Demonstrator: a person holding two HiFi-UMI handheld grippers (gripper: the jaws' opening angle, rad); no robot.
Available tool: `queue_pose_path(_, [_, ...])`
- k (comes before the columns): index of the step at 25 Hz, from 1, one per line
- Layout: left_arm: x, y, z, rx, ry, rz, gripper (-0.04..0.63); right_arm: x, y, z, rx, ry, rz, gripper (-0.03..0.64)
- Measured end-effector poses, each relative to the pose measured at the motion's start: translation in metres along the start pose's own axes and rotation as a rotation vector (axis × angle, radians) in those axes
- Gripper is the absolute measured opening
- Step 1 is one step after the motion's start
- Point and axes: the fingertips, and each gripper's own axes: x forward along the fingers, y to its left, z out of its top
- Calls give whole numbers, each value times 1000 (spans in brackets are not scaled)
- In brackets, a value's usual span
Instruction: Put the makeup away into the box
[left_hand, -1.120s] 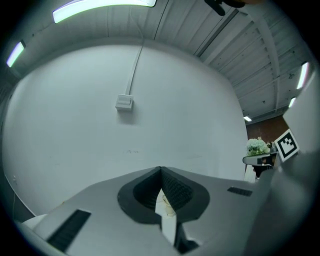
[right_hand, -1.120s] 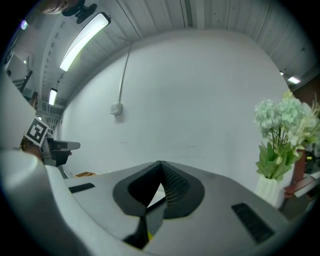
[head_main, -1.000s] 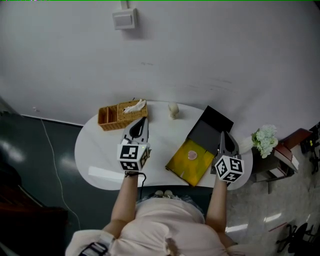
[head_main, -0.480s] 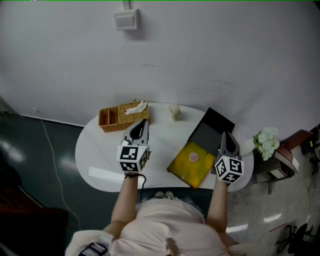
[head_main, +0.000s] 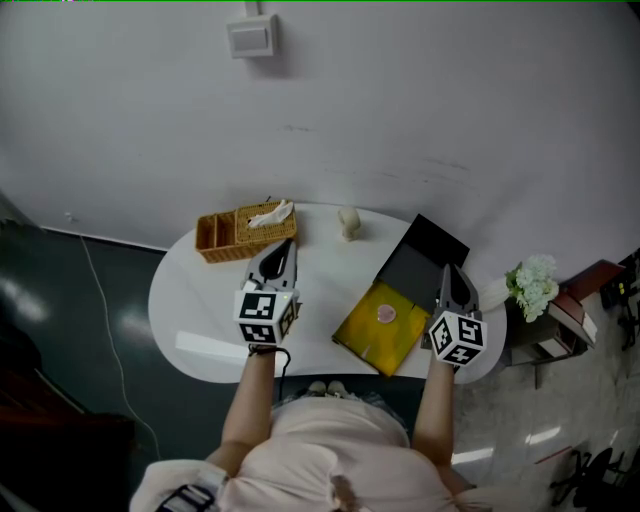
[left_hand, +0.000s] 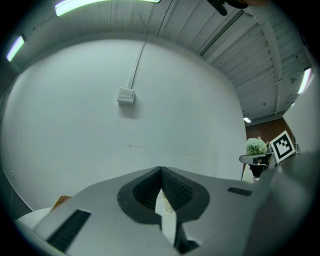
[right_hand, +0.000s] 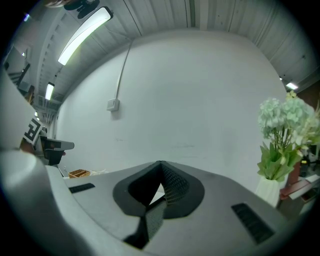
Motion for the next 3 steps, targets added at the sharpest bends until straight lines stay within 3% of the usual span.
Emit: queue_pose_path(3, [1,1,-1,-2,3,2,26,2,0,-1,2,4,0,15])
